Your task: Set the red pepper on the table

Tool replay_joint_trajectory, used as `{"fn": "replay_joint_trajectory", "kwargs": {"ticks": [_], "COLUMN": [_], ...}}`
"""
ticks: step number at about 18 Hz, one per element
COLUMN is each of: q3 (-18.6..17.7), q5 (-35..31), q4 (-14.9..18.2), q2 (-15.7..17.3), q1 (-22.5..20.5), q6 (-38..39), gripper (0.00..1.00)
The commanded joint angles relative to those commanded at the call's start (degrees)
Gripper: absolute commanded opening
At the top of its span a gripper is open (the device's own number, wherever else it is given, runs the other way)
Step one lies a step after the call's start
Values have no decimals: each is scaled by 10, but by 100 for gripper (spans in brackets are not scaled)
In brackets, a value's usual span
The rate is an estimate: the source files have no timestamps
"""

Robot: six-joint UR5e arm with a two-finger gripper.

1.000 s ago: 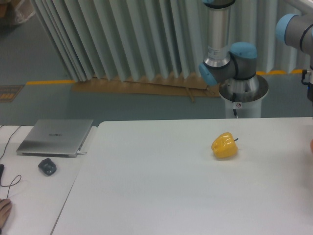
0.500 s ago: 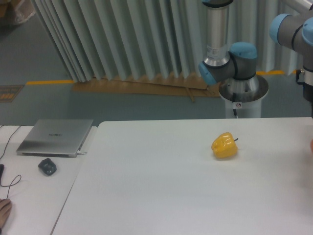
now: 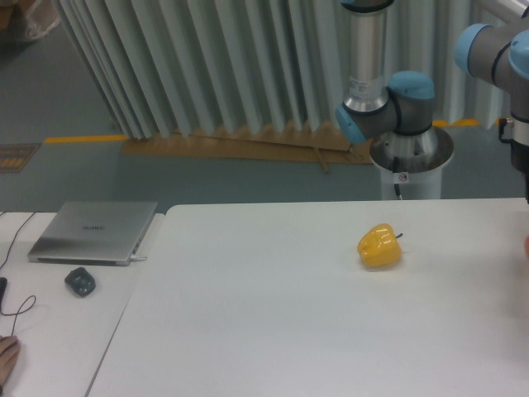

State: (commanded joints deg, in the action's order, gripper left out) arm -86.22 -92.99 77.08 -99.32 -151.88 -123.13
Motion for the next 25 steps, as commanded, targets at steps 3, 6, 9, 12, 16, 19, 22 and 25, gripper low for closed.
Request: {"fn": "replay_joint_trajectory", "kwargs": {"ticks": [3,6,9,12,16,19,22,25], "q3": [-6,-12,-18,-18,-17,-18,-18,-16], "q5": [-1,15,25,28,23,24,22,22], "q4": [-1,-34,-38,-37,-35,-34,-5,21], "q2": [-2,-4,-3,-3,1,-1,-1,-4], "q1": [0,-2,-1,-1,-2,-6,-6,-9], "q6": [8,34,52,61,58,56,42,11], "gripper": [100,100,100,100,100,100,100,100]}}
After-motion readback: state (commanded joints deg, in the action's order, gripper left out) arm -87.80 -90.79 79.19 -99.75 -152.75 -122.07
